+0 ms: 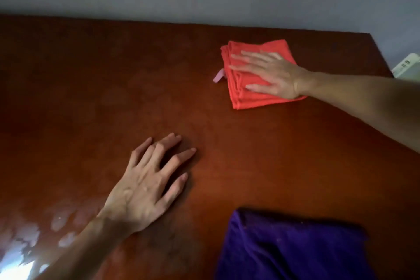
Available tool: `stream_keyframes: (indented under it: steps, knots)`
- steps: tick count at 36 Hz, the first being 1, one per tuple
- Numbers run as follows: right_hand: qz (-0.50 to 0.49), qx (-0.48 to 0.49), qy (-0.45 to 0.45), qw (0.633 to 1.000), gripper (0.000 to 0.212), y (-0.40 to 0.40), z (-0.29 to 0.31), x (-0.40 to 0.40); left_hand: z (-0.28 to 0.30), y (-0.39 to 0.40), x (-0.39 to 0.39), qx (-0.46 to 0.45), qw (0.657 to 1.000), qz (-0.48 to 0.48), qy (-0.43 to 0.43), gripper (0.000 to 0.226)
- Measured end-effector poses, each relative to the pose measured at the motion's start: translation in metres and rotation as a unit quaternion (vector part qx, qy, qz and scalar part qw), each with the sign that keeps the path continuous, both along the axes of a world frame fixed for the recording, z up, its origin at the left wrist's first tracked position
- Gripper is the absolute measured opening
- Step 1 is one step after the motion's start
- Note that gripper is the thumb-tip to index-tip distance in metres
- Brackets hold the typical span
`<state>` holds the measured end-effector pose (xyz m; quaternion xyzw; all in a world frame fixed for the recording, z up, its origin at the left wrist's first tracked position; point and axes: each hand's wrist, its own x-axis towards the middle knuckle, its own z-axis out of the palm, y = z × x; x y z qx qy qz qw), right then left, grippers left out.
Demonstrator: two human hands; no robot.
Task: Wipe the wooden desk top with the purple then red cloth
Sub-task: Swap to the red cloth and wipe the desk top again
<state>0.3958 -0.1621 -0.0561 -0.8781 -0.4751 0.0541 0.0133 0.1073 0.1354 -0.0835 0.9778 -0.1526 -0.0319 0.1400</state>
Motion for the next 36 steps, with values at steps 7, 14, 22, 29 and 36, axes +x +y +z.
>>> stream_keyframes:
  steps: [7, 14, 22, 29, 36]
  knots:
    - [-0.074, -0.010, -0.006, 0.997, 0.074, 0.027, 0.001, 0.084, -0.004, 0.001, 0.003, 0.002, 1.000, -0.005, -0.006, 0.052]
    - [-0.131, -0.004, -0.004, 0.991, 0.077, 0.034, -0.002, 0.085, -0.004, 0.001, 0.006, -0.001, 1.000, -0.007, -0.012, 0.053]
    - [-0.248, 0.026, 0.002, 0.968, 0.066, 0.055, -0.014, 0.039, -0.003, 0.001, 0.008, -0.010, 1.000, -0.008, -0.013, 0.052]
    - [-0.237, 0.027, 0.005, 0.971, 0.067, 0.067, -0.019, -0.070, -0.007, 0.001, 0.007, -0.046, 0.998, 0.009, -0.048, 0.054]
    - [-0.195, 0.027, -0.004, 0.980, 0.079, 0.090, -0.024, -0.200, 0.006, 0.009, -0.004, -0.130, 0.975, 0.104, -0.150, 0.033]
